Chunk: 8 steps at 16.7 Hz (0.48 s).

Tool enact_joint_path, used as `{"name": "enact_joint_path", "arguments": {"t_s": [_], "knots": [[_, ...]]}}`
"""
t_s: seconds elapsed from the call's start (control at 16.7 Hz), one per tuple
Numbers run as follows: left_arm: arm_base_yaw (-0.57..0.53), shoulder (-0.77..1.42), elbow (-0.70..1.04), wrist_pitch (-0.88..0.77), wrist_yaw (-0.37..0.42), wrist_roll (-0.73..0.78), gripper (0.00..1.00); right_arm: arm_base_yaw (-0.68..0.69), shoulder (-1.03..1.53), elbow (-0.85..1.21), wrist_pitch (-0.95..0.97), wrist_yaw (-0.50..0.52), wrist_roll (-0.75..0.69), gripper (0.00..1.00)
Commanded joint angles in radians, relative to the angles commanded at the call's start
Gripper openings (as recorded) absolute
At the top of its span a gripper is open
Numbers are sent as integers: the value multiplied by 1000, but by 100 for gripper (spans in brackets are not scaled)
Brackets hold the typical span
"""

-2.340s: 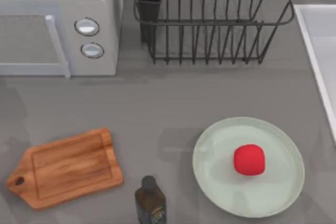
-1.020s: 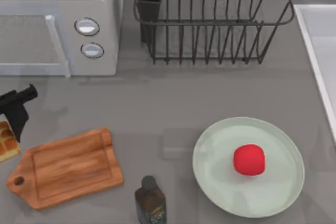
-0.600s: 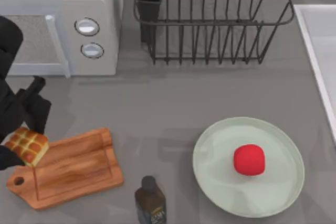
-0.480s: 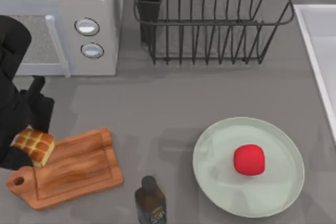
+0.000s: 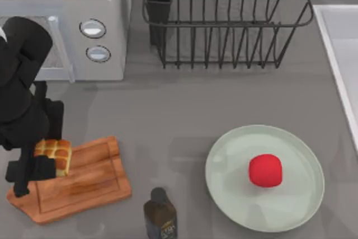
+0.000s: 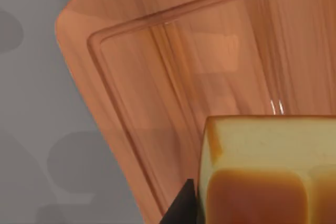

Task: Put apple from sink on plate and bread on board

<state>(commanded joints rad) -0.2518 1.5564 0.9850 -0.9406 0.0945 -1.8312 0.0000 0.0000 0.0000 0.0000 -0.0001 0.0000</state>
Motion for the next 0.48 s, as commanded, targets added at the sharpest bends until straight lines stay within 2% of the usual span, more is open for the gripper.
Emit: {"name": "enact_joint_path", "arguments": {"t_s": [0.48], "knots": [[3,10,-9,17,-1,1,0,0,0,0,0,0,0,100]]}}
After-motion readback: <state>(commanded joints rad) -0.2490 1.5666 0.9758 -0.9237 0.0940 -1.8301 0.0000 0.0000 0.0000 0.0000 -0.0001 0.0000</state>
